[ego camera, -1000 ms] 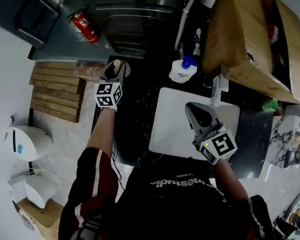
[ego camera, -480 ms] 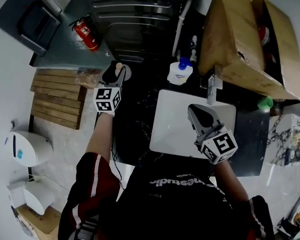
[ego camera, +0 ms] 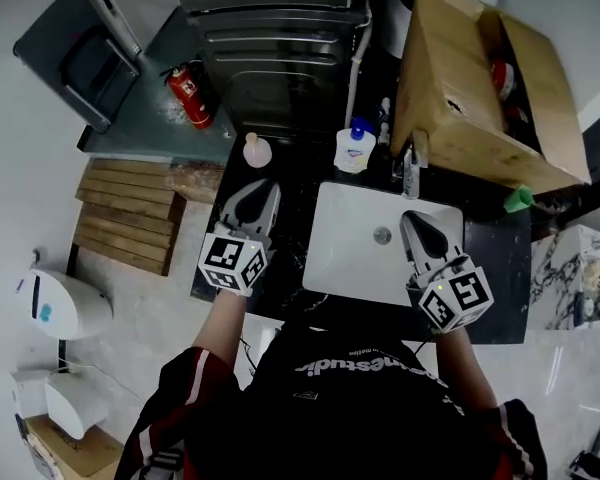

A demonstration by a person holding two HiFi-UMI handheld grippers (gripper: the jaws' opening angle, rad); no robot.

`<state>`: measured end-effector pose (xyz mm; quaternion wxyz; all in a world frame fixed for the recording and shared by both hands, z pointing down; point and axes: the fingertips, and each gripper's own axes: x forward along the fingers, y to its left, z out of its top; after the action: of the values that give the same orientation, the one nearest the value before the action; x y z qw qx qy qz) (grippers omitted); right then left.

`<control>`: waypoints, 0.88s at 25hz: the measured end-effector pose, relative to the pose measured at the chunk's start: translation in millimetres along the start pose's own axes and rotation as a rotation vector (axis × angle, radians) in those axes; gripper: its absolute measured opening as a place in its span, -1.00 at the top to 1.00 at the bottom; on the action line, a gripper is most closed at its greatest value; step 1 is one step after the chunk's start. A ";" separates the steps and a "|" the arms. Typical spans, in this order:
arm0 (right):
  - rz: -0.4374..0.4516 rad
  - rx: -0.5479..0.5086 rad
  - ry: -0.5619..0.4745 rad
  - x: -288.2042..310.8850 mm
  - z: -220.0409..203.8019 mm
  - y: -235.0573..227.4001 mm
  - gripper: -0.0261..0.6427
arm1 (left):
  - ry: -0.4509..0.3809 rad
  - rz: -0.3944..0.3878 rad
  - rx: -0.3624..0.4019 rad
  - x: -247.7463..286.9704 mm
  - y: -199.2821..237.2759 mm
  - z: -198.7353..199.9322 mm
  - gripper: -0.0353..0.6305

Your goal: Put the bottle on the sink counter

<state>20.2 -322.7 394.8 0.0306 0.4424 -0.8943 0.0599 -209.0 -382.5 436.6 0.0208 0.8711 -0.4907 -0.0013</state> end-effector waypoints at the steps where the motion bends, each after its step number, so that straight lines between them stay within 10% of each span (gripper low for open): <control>1: 0.002 0.001 -0.007 -10.1 4.0 3.8 0.80 | 0.003 -0.019 -0.023 -8.2 -20.1 5.6 0.77; 9: 0.012 0.008 -0.046 -112.4 18.8 22.0 0.80 | 0.005 -0.172 0.028 -58.5 -171.1 46.0 0.85; 22: -0.030 0.007 -0.046 -293.9 14.0 24.4 0.80 | -0.017 -0.147 0.086 -120.8 -326.0 75.3 0.85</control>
<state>179.2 -78.4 347.3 0.0092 0.4569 -0.8879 0.0521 5.4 -113.1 347.0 -0.0210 0.9049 -0.4251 0.0109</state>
